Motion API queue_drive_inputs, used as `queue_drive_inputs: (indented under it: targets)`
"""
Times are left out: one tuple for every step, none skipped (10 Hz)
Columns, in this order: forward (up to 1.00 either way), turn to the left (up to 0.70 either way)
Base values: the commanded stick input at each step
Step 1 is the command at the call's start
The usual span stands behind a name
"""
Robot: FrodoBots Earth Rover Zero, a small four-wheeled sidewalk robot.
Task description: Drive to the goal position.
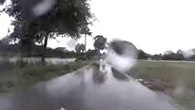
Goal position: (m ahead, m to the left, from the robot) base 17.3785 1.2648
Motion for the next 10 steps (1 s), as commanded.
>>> queue_drive_inputs:
  targets:
    - [0.85,-0.01]
    - [0.85,-0.03]
    - [0.85,-0.24]
    - [0.85,-0.26]
    - [0.85,-0.12]
    - [0.85,0.00]
    - [0.85,0.00]
    - [0.85,0.00]
    - [0.85,0.00]
    - [0.85,0.00]
